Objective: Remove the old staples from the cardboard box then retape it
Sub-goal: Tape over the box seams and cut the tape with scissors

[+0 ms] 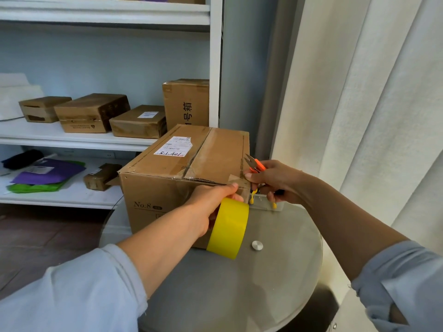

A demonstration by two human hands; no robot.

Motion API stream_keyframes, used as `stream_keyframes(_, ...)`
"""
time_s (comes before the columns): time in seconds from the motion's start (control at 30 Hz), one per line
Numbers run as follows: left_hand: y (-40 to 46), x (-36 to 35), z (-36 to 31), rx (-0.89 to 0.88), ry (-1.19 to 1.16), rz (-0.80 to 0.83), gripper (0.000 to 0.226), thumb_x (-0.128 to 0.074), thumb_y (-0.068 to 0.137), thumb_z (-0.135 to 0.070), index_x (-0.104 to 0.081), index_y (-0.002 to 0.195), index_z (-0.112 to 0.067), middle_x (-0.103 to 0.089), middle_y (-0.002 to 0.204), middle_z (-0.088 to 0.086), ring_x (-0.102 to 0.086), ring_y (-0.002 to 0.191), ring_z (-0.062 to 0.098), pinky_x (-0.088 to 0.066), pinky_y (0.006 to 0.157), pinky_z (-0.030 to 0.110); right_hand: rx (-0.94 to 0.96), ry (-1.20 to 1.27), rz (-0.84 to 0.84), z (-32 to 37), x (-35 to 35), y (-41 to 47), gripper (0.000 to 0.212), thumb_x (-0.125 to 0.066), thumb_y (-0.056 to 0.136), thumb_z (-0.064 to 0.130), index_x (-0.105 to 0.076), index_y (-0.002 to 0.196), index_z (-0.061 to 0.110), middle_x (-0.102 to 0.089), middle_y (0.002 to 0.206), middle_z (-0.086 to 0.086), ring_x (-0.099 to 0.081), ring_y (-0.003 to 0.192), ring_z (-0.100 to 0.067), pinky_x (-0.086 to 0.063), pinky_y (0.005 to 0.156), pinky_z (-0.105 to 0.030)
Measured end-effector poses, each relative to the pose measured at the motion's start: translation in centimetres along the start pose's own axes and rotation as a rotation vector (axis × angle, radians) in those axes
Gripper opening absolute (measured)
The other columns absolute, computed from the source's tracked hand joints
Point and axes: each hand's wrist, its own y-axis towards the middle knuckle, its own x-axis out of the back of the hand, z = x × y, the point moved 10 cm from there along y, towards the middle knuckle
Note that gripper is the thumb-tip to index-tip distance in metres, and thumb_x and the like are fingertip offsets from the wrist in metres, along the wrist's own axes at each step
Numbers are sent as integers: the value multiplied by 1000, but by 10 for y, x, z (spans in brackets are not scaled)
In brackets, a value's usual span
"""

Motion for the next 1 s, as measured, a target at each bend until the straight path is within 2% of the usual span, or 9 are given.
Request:
stream_keyframes(0.27,5,2,1,-11,1,6,29,-63,89,-32,-69,69,-12,-63,47,-3,-57,61,17,-46,58,23,28,-101,27,5,-2,-3,18,-70,85,28,-62,90,13,-57,70,-4,-42,52,-8,-35,39,-15)
stream_keyframes(0.33,4,2,1,-15,-4,12,28,-63,89,-32,-69,70,-11,-63,47,-3,-57,60,16,-46,55,22,24,-203,6,13,-2,-1,36,-67,80,47,-60,83,12,-59,70,-3,-43,51,-8,-35,42,-16)
stream_keyframes(0.4,5,2,-1,-28,-16,20,27,-63,89,-30,-68,72,-11,-64,47,-4,-57,58,14,-45,55,22,44,-354,-43,24,-5,8,48,-65,73,59,-58,80,12,-58,69,-1,-48,55,-9,-41,49,-19)
stream_keyframes(0.5,8,6,-1,-27,-36,9,24,-63,89,-29,-68,74,-11,-64,47,-5,-57,58,14,-45,56,22,62,-402,-78,29,-13,24,41,-70,78,51,-57,87,12,-58,78,-4,-57,73,-17,-49,70,-31)
stream_keyframes(0.67,12,17,6,15,36,17,27,-66,86,-34,-71,67,-15,-69,70,4,-60,73,21,-49,71,29,72,-379,-137,24,-17,20,38,-57,93,41,-57,99,4,-52,67,-5,-49,56,-17,-42,49,-26)
stream_keyframes(0.77,9,24,10,74,50,76,21,-70,82,-33,-73,70,-16,-71,77,6,-64,79,22,-51,79,35,92,-283,-48,23,-25,8,51,-49,92,54,-56,100,4,-49,65,-2,-37,48,-12,-33,43,-23)
stream_keyframes(0.83,3,29,11,99,67,132,17,-69,82,-31,-72,77,-15,-72,74,3,-64,77,19,-50,77,32,40,-94,71,20,-28,-2,58,-40,93,60,-59,102,6,-47,62,1,-30,46,-7,-27,40,-18)
stream_keyframes(0.9,0,30,10,111,101,152,14,-65,87,-27,-71,81,-16,-71,75,2,-63,75,17,-49,73,30,-15,42,187,16,-27,-13,55,-36,97,55,-62,99,8,-45,60,1,-29,44,-6,-26,36,-15)
stream_keyframes(1.0,0,34,8,122,108,138,18,-59,91,-26,-70,81,-18,-68,84,5,-61,78,19,-48,73,32,-73,17,341,10,-27,-30,50,-39,97,48,-64,104,6,-44,63,1,-31,46,-5,-28,37,-14)
